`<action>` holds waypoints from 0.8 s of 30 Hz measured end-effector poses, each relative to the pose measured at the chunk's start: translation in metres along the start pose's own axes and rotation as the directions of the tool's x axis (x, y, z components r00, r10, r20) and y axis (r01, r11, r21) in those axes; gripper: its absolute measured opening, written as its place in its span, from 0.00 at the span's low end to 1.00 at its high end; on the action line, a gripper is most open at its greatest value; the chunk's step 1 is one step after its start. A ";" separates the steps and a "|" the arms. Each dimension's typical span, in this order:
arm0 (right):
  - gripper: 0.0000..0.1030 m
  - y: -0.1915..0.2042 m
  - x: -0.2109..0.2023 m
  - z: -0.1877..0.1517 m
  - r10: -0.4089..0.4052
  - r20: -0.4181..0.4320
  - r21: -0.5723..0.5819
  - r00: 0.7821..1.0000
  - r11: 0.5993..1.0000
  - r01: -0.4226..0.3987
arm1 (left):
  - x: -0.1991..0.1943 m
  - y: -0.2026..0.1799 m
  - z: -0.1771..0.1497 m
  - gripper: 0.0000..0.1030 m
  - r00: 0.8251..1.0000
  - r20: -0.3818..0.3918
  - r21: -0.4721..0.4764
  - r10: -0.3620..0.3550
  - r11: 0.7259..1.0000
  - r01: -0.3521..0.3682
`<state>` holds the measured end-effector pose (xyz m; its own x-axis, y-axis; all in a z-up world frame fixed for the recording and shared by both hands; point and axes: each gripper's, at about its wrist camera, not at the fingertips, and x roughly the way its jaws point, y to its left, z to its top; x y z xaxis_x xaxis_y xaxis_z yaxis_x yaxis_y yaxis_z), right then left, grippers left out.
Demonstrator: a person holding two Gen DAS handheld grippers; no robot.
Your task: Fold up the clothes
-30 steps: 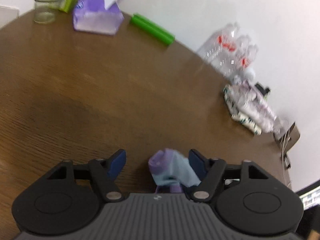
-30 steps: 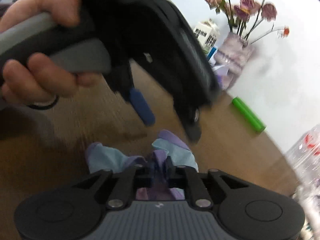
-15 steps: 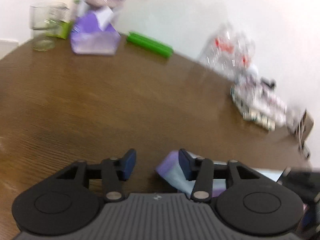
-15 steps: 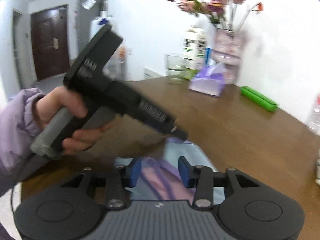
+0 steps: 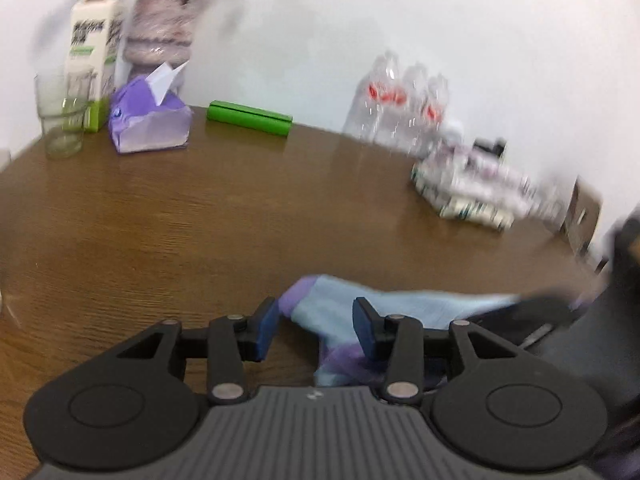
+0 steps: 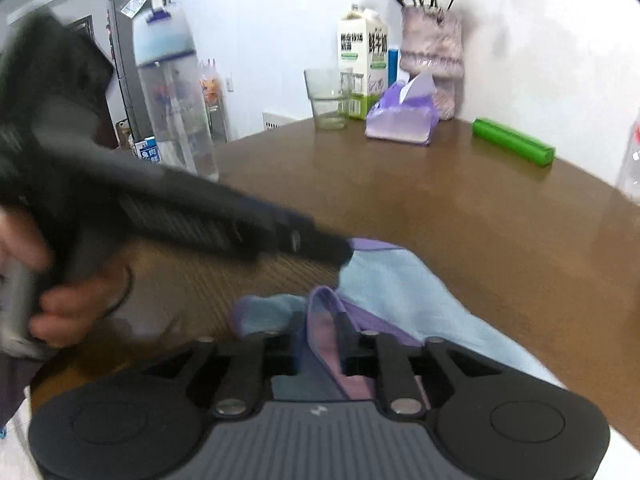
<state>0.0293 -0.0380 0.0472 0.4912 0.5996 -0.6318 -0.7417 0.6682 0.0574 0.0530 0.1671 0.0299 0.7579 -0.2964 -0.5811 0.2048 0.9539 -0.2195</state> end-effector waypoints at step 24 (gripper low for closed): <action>0.06 -0.133 -0.166 -0.175 -0.567 -0.055 0.435 0.822 0.727 0.531 | 0.051 -0.101 -0.020 0.34 0.965 0.025 0.247 0.262 0.933 -0.260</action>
<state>-0.0339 -0.3037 0.0093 0.7993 0.0896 -0.5943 -0.0800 0.9959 0.0425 0.0584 0.0551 0.0072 0.8001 -0.0345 -0.5988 0.1471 0.9791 0.1401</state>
